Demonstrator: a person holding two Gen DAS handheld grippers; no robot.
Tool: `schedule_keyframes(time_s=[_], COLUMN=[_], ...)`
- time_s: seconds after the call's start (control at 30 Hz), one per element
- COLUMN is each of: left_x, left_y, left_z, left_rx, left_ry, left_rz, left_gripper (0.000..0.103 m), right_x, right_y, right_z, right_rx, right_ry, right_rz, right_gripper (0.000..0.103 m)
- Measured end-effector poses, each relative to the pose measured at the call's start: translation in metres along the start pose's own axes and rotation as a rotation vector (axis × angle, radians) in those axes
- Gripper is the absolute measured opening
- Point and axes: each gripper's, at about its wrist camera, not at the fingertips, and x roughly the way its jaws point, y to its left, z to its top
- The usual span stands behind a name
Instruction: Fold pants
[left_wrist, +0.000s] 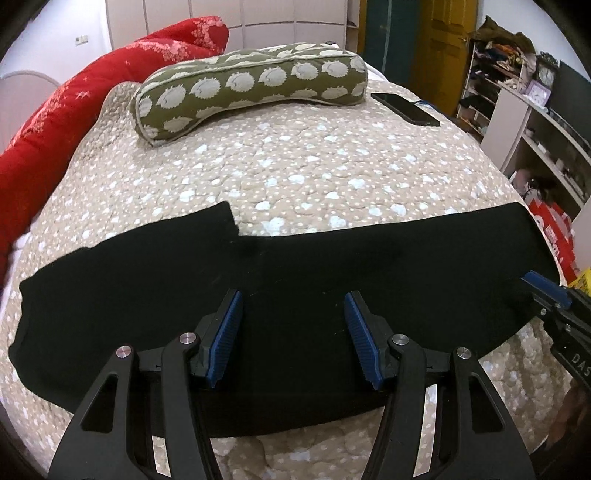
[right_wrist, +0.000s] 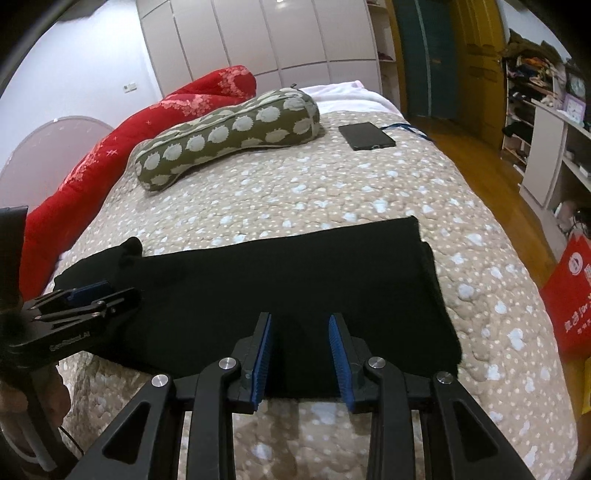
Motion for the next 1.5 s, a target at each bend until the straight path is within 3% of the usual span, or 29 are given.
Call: schedule_keyframes(time_s=[0.43,0.87,1.1,1.3,1.33,1.37,1.4,1.5], left_x=[0.000,0.013,0.015,0.017,0.017,0.017,0.016,0.017], left_y=[-0.017,-0.058,-0.077,-0.073,-0.074,-0.074,-0.074,-0.076], left_z=[0.000,0.026,0.030,0.029,0.030,0.030,0.030,0.033], left_rx=[0.042,0.097,0.131,0.118,0.122,0.124,0.125,0.125], left_ry=[-0.024,0.033,0.039,0.046,0.046,0.044,0.038,0.035], left_rz=[0.009,-0.177,-0.186,-0.178,-0.177,-0.178,-0.180,-0.183], left_gripper=[0.057,0.057,0.057,0.057,0.057,0.057,0.057,0.057], right_x=[-0.008,-0.025,-0.040,-0.024,-0.019,-0.016,-0.015,-0.029], right_y=[-0.012,-0.032,-0.047,-0.060,-0.061,-0.061,-0.060,-0.051], right_z=[-0.004,-0.013,-0.011,-0.004,-0.003,-0.002,-0.002,-0.002], right_rx=[0.021,0.066,0.112,0.120,0.108,0.101,0.097,0.039], right_ry=[-0.004,-0.004,-0.064,-0.019,-0.015,-0.008,-0.006,-0.043], right_rz=[-0.002,-0.016,-0.044,-0.114,-0.097,-0.086,-0.096,-0.110], right_gripper=[0.034,0.035,0.038,0.039,0.035,0.019,0.013,0.010])
